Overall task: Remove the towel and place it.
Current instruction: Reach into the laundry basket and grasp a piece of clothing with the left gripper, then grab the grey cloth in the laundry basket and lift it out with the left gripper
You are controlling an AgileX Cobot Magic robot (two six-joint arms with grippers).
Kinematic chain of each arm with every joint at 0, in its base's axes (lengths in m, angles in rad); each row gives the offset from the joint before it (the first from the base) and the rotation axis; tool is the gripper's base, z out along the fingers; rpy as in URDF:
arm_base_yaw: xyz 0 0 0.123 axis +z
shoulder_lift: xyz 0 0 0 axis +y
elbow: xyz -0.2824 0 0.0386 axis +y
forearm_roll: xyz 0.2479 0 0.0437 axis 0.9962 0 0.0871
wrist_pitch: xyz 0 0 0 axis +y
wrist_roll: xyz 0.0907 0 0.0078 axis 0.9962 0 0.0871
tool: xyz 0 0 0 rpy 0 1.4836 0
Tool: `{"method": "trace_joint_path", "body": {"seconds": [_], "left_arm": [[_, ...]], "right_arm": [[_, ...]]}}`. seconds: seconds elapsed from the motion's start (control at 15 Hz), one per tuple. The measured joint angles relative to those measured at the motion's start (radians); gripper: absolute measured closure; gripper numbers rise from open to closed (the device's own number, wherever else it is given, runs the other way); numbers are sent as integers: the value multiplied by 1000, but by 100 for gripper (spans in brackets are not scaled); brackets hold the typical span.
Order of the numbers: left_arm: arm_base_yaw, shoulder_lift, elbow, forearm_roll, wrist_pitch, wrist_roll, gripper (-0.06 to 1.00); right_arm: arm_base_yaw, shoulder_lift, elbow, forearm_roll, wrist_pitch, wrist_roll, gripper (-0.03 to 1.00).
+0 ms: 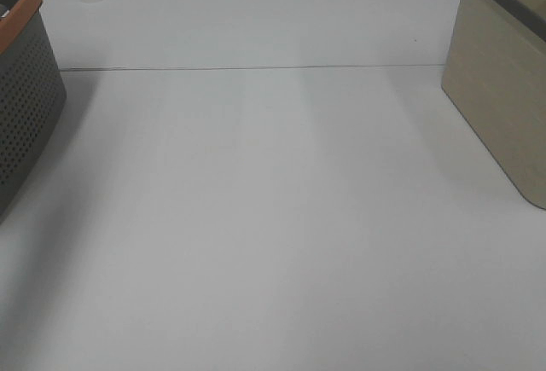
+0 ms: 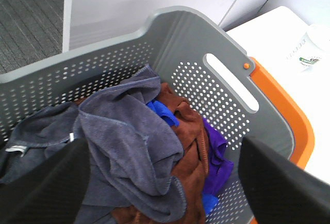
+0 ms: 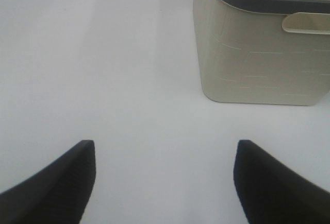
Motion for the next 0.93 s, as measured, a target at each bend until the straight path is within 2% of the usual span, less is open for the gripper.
{"method": "trace_joint_path", "body": {"seconds": [0.2,0.27,0.4,0.6,0.93], "left_arm": [[57,132,-112,-96,-41,11,21],[116,203,-164,-253,-72,96,20],[155,271,-182,-354,-113,139,20],[161,344,-183,-371,-128,121,20],[185,438,-183,-365,-163,2,26]], "right_arm": [[0,0,0,0,0,0,23],[0,0,0,0,0,0,23],[0,0,0,0,0,0,23],[0,0,0,0,0,0,23],[0,0,0,0,0,3,23]]}}
